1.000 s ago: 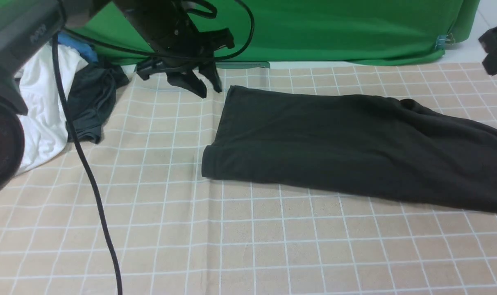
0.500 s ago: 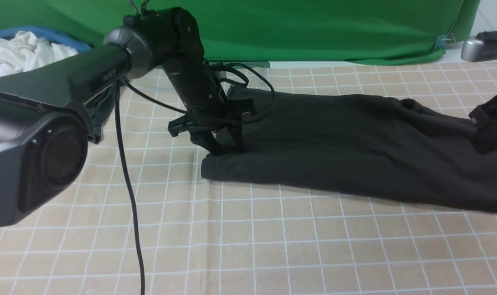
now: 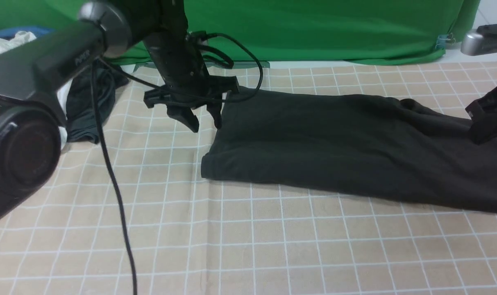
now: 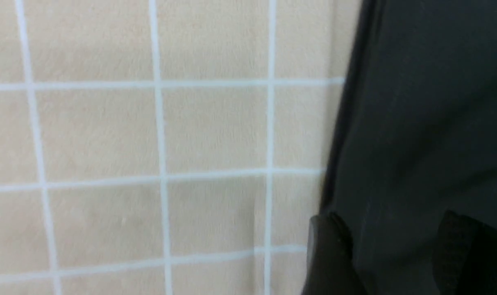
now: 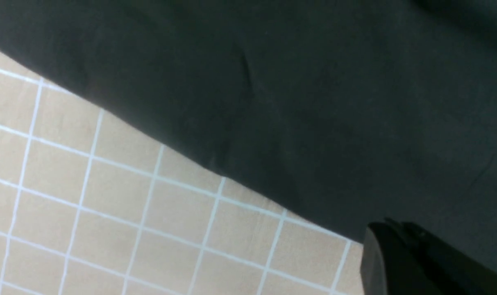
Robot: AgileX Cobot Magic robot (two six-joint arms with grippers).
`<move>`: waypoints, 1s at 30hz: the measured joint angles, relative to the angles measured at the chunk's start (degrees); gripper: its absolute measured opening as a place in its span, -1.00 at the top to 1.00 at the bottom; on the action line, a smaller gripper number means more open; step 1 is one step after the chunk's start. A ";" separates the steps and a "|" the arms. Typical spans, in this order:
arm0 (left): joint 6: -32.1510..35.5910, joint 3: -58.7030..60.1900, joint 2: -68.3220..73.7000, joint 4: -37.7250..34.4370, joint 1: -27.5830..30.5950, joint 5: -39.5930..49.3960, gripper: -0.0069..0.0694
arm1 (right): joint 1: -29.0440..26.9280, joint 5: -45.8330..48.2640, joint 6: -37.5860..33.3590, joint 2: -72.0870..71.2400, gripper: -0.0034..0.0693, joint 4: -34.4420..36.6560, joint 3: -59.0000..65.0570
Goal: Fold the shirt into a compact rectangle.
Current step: 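Pull the folded dark garment lengthwise by its ends to straighten it flat on the table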
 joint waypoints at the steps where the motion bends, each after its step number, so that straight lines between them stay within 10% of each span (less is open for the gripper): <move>1: -0.02 0.00 0.56 -0.35 0.00 -0.70 -0.07 | 0.00 -0.06 0.00 0.00 0.84 0.01 0.00; 12: 2.62 0.00 4.92 -6.87 0.06 -6.57 -0.59 | 0.00 -1.69 0.54 0.00 0.84 0.89 0.00; 30: 6.04 -0.56 6.34 -13.38 0.23 -7.28 -0.54 | 0.00 -3.07 1.49 0.00 0.84 1.01 0.00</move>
